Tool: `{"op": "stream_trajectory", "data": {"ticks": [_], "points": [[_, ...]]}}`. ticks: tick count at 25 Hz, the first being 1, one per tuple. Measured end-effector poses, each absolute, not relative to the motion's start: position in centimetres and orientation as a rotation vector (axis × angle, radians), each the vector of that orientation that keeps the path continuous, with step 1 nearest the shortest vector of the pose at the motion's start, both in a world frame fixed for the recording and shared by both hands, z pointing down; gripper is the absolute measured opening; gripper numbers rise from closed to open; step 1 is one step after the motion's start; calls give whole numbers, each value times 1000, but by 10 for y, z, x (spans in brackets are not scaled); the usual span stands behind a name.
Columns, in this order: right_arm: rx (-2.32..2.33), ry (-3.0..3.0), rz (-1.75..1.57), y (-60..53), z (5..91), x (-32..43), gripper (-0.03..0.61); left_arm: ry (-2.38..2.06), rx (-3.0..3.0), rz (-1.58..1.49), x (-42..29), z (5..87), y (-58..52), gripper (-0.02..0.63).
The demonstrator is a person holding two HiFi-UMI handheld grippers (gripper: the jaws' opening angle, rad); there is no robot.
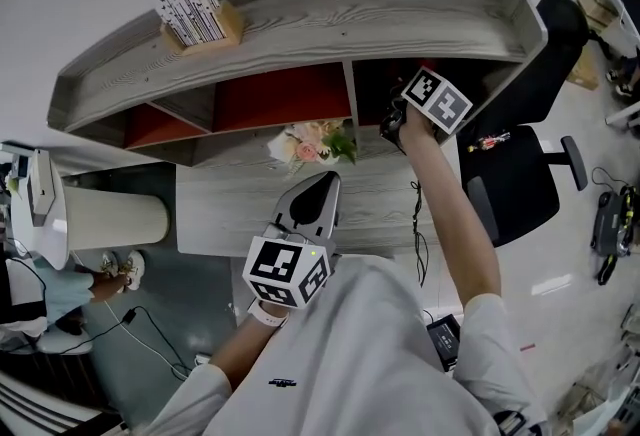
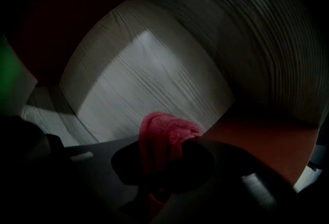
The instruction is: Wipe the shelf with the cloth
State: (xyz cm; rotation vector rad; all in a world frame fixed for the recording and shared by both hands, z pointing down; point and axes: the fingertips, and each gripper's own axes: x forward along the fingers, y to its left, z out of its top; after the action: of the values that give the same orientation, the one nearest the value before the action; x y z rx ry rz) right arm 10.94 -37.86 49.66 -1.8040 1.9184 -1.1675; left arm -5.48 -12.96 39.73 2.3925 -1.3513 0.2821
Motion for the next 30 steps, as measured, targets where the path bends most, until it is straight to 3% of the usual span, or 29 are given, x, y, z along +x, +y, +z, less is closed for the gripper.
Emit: {"op": "stream_trajectory", "data": {"ticks": [6,13,23,30], "points": [[-1600,2183,-1383,-378,506,45,58,-1393,2368,272,-63,398,-127,6],[-1361,2430,-1372,-374,490,0,55,-1406,2364,272,-65,397,-124,6],[-1109,2367,-986,-372,419,11,57,-1361,2389,286,-56,399,-121,6],[-1457,2089,-918,-376,423,93,57,-1324,2411,294,-46,399,-122,6]]}}
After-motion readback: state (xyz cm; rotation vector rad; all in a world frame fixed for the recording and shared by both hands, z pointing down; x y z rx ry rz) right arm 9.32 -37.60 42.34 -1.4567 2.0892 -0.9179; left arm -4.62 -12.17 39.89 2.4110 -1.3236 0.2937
